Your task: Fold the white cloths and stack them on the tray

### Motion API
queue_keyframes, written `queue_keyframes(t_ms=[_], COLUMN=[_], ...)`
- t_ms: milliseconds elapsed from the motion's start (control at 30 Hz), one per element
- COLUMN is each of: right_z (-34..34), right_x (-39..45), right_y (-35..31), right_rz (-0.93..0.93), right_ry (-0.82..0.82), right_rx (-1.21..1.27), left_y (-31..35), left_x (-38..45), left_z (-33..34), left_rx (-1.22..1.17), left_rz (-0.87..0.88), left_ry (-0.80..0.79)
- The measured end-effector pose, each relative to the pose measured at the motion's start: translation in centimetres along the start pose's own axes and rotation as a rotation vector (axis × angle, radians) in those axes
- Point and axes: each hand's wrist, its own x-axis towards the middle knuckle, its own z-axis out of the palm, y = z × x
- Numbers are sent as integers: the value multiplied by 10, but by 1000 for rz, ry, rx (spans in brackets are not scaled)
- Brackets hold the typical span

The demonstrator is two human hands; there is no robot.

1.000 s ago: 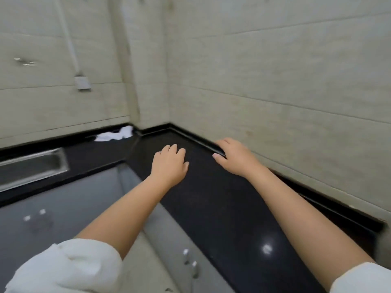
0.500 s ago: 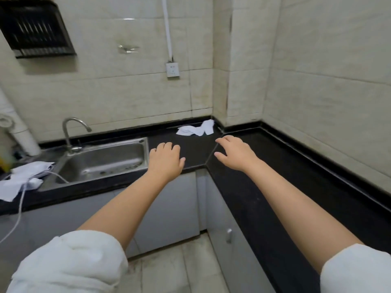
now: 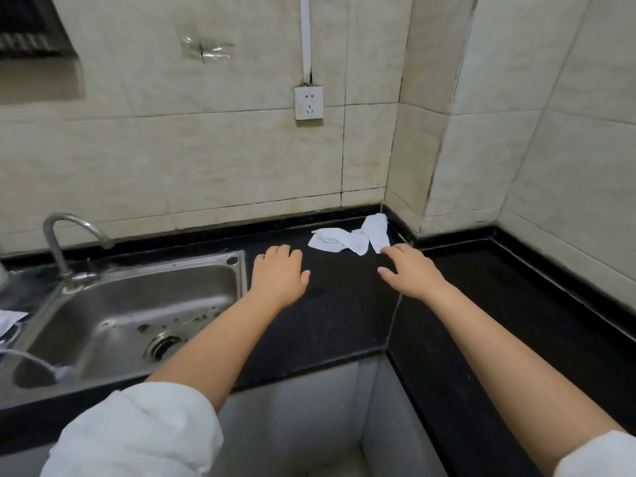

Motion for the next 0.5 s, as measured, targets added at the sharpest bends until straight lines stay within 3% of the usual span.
queue_keyframes(t_ms=[267, 500], right_z=[75, 155], right_x=[168, 268], right_y=[10, 38], right_rz=[168, 228], right_ry=[-97, -178], right_rx=[53, 7], left_y=[-37, -39], left_x=[176, 255], left_z=[73, 147], left_rx=[-58, -134], left_rz=[138, 163], left_ry=[-125, -222])
